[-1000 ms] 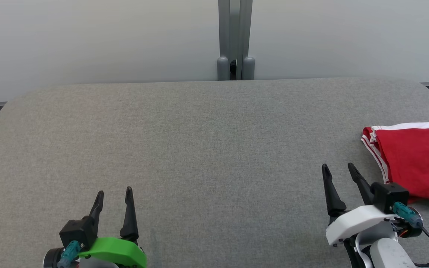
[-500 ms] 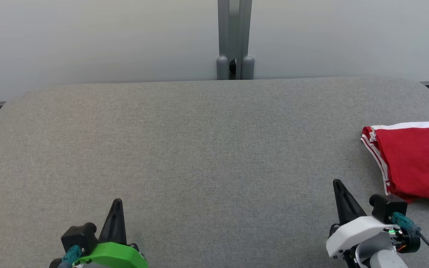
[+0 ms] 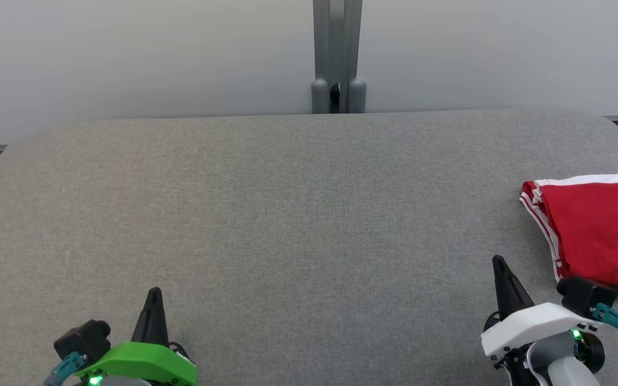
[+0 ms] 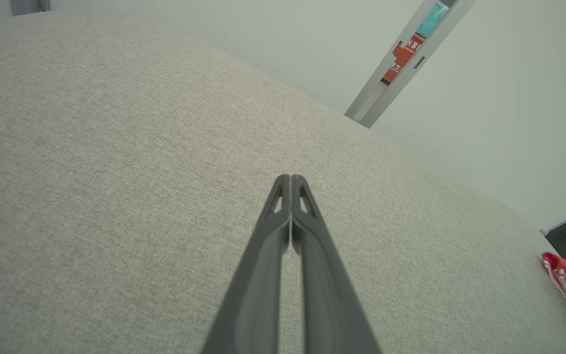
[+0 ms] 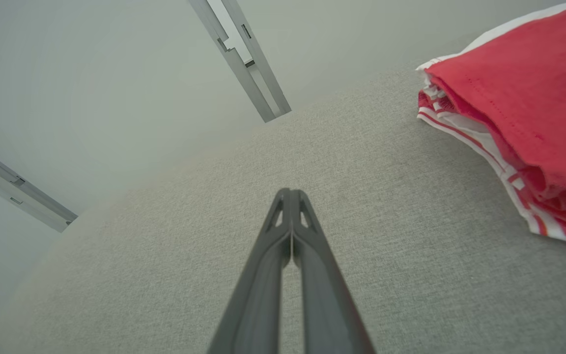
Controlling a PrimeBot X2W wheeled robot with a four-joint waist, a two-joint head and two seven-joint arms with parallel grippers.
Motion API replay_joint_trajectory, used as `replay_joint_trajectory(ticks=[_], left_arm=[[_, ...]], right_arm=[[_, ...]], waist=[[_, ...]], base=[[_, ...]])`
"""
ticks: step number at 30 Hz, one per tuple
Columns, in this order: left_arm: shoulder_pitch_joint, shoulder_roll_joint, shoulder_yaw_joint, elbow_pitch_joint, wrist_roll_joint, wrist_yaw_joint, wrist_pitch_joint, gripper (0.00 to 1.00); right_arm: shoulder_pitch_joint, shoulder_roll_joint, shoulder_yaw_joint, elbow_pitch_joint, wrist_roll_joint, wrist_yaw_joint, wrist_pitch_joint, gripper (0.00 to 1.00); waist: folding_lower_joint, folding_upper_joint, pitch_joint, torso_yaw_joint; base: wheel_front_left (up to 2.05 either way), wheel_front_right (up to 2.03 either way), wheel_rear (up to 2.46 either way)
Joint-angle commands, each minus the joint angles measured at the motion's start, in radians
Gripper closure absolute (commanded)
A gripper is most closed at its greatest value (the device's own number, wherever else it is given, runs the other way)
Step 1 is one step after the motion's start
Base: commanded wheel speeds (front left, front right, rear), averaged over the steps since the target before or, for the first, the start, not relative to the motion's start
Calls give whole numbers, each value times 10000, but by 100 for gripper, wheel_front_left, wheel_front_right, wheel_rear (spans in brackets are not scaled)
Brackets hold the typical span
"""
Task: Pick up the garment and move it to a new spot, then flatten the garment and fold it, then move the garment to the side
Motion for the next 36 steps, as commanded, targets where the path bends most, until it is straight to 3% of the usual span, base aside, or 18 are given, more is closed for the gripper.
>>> replay_joint_trajectory(ticks=[1,36], left_arm=[[-278,-13,132,-191,-305,-83,80,100],[-544,-214,1309,-492,-4322,-764,1319,100]], right_arm=[[-232,-38,-66,-206,361,0,56,100],[-317,-62,-558,-607,5089,-4,1138,100]], waist=[[0,0,3,-1],[0,0,107,-34]], base=[[0,0,0],[0,0,0]])
